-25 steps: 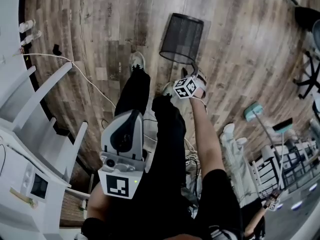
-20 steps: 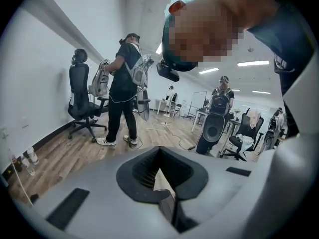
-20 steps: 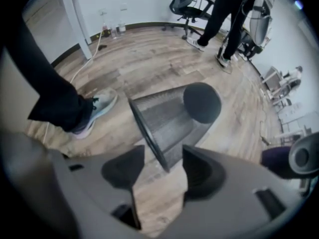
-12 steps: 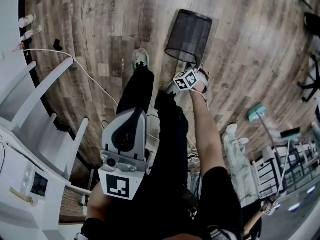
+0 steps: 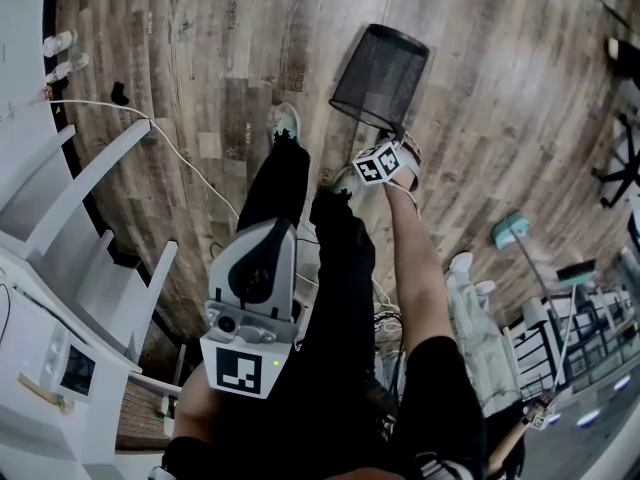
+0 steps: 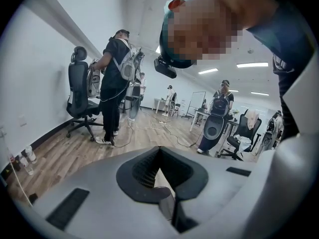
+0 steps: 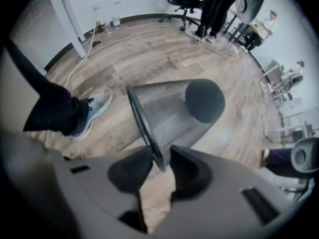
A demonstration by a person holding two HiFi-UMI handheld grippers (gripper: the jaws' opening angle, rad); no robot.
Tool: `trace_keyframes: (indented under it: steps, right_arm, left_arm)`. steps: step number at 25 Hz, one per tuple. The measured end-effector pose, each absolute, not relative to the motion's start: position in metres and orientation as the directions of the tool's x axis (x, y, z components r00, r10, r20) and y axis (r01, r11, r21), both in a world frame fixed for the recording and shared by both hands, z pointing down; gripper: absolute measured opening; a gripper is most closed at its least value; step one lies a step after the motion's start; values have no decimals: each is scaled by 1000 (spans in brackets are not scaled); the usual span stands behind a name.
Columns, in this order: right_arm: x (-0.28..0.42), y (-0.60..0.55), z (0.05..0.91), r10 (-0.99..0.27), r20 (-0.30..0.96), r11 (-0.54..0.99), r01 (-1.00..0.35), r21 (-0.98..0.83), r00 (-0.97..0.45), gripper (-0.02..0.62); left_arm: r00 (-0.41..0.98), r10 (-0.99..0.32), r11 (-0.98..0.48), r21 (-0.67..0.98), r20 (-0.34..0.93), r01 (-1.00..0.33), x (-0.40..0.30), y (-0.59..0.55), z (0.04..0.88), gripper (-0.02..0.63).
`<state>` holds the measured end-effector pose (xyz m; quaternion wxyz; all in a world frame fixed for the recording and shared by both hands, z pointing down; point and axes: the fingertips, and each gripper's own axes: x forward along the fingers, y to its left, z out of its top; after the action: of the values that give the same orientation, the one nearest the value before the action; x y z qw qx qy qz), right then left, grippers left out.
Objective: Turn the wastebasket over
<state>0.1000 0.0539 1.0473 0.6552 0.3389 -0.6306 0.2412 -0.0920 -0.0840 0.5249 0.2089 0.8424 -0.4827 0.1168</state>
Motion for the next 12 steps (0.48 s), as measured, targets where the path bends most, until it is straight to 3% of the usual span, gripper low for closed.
trace_keyframes:
  steps: [12]
  right_arm:
    - [136,20,1017,-123,992,341,-938,68,27,61]
  left_arm:
    - [502,-766,-438,246,401,-865,-94,-78,517,34]
